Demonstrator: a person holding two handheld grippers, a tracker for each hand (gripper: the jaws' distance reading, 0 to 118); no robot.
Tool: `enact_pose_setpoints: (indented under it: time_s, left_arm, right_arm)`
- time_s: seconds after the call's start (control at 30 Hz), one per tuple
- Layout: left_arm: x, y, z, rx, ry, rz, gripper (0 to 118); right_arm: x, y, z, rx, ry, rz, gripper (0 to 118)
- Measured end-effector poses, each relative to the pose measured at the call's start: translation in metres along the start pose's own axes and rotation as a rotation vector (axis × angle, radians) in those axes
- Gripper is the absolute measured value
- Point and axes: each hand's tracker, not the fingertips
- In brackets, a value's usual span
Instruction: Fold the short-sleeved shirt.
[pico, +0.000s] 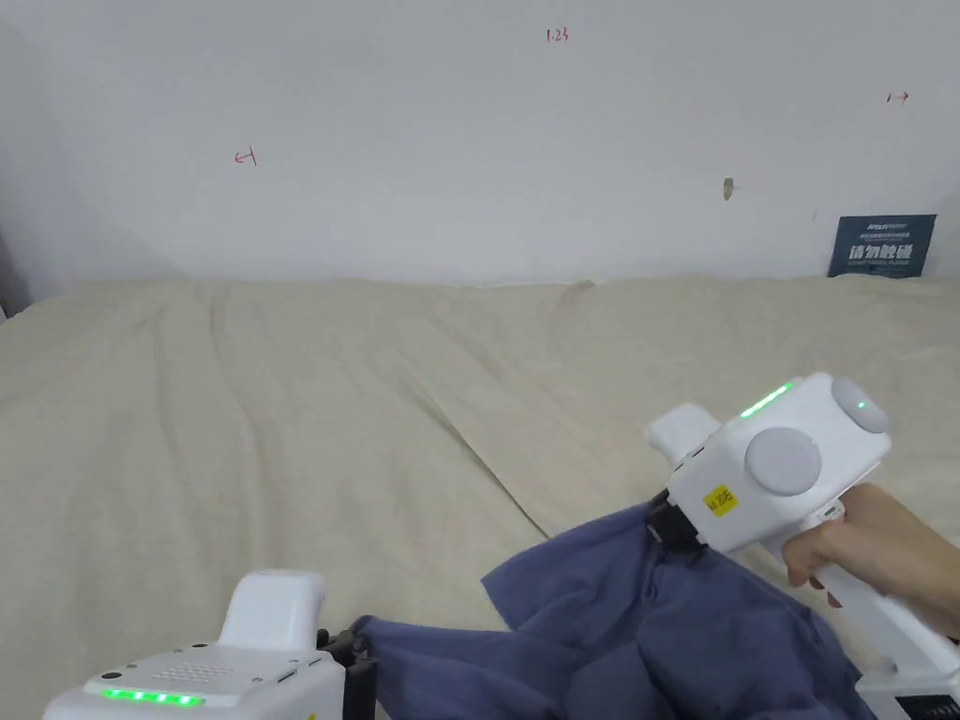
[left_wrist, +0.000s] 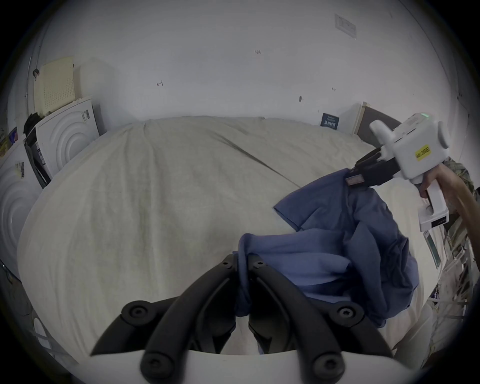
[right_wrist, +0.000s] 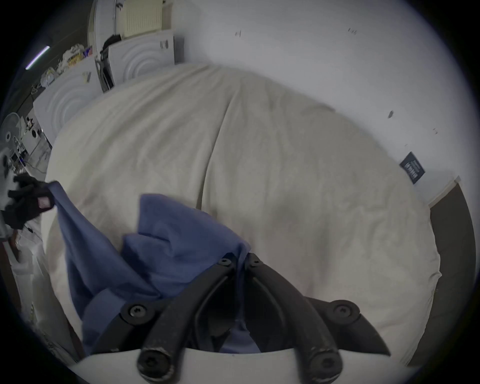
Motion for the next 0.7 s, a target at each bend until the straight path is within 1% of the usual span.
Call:
enact_pose_setpoints:
  time_s: [0.07,0.17,0.2,0.27,0.4,0.43,0.53,0.63,0.7]
  left_arm:
    - [-0.002,0.008,0.01,0.025,0.013,-0.006,6]
    - [-0.006,0.026,0.029,0.086,0.058,-0.014,6]
    - [-0.008,0.033,0.036,0.102,0.07,-0.009,6]
    - [-0.013,0.049,0.049,0.146,0.085,-0.009,6]
    - [-0.022,0.083,0.077,0.221,0.166,-0.025,6]
    - [-0.024,0.092,0.084,0.246,0.179,-0.02,6]
    - [-0.032,0.123,0.103,0.307,0.174,0.006,6]
    - [-0.029,0.153,0.118,0.364,0.207,-0.009,6]
    - [-0.027,0.173,0.124,0.384,0.201,-0.016,6]
  right_arm:
    - [0.004,0.006,0.037,0.062,-0.023,-0.038,4]
    - [0.021,0.012,0.09,0.152,-0.043,-0.098,4]
    - [0.027,0.012,0.109,0.193,-0.063,-0.118,4]
    - [0.042,0.012,0.147,0.249,-0.083,-0.169,4]
    - [0.07,0.002,0.213,0.37,-0.145,-0.265,4]
    - [0.075,-0.001,0.228,0.389,-0.147,-0.287,4]
    - [0.093,-0.01,0.273,0.467,-0.165,-0.375,4]
    - [0.097,-0.015,0.309,0.515,-0.197,-0.411,4]
    - [0.104,-0.014,0.325,0.544,-0.199,-0.439,4]
